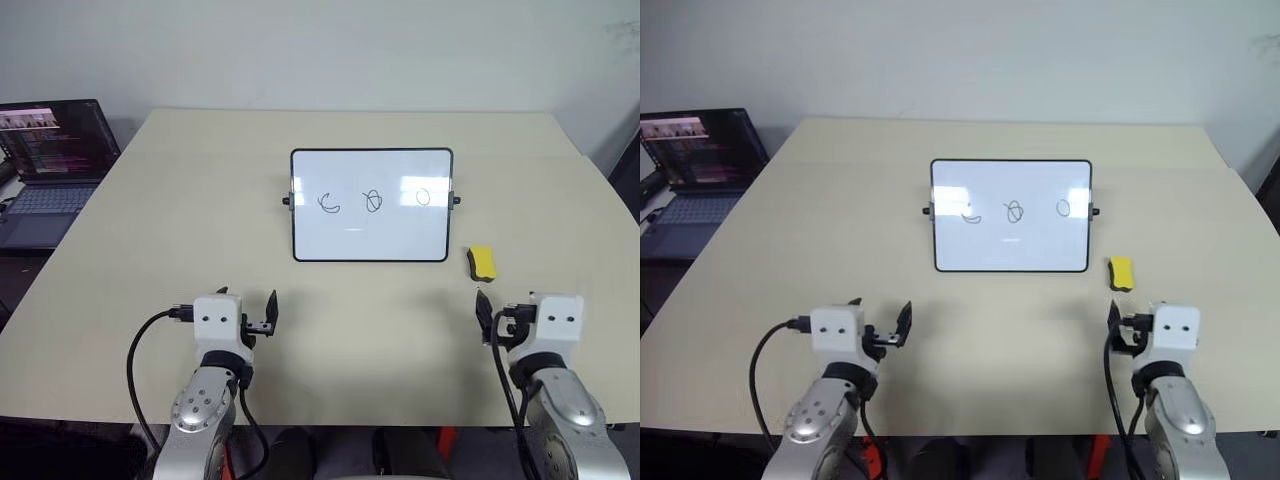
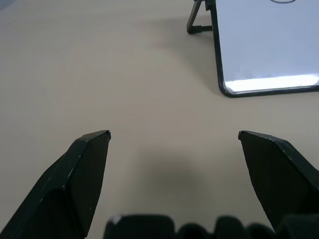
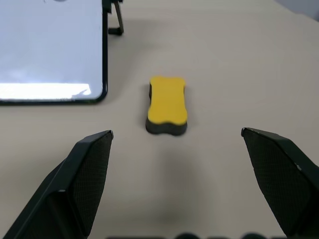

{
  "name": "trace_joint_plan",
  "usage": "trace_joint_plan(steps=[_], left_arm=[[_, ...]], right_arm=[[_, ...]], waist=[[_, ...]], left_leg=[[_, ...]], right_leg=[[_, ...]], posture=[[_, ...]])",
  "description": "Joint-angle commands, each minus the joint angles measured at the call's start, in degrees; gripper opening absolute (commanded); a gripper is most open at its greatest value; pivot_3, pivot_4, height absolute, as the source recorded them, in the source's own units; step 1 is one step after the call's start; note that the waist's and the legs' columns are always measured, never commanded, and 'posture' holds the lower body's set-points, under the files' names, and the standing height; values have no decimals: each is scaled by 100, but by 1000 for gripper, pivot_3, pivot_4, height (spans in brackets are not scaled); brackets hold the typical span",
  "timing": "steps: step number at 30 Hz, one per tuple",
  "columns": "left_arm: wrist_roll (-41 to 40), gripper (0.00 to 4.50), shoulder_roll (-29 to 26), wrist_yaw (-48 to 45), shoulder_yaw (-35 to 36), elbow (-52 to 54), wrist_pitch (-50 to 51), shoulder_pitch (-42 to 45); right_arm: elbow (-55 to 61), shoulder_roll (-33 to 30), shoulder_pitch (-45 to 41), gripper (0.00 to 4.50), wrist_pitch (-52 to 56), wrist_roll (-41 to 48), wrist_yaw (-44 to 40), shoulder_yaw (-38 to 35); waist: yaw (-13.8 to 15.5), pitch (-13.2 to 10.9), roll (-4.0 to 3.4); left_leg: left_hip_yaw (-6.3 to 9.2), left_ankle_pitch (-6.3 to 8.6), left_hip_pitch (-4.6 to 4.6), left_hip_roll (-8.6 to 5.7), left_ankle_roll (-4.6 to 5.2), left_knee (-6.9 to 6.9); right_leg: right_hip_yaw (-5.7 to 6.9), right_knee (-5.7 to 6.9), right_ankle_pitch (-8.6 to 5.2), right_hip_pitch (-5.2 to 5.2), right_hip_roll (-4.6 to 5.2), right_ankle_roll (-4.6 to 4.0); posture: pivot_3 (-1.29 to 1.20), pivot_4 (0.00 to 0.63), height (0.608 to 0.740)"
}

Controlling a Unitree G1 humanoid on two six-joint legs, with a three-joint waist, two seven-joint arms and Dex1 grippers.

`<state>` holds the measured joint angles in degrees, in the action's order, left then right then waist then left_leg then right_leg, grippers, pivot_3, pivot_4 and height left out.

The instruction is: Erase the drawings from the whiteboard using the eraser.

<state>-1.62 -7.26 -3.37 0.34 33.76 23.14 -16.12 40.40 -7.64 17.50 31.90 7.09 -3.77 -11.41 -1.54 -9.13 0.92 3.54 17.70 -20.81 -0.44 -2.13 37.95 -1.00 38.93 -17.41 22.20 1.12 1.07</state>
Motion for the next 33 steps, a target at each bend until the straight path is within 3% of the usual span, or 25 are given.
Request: trace_joint_plan(steps=[1,21,33], left_arm=[[1,4500,-20,-67,-82,386,-54,-34],[-361,4500,-142,-475,126,77,-150,493],[-1989,4500,-853,-1784,631,-73,641,1026]], right_arm=[[377,-42,-42,4481,67,134,-42,-111],[37,-18,-397,4481,-23,249,-118,-49],[82,-38,-324,4481,38,175,-81,-47]], waist=[[-3,0,0],[-2,1,1],[-3,1,0]], left_leg=[[-1,0,1,0,0,2],[-1,0,1,0,0,0],[0,0,3,0,0,2]], right_leg=[[-1,1,0,-1,0,0],[1,0,0,0,-1,-1],[2,3,0,-2,-1,-1]], posture=[[0,150,740],[0,150,740],[0,150,740]])
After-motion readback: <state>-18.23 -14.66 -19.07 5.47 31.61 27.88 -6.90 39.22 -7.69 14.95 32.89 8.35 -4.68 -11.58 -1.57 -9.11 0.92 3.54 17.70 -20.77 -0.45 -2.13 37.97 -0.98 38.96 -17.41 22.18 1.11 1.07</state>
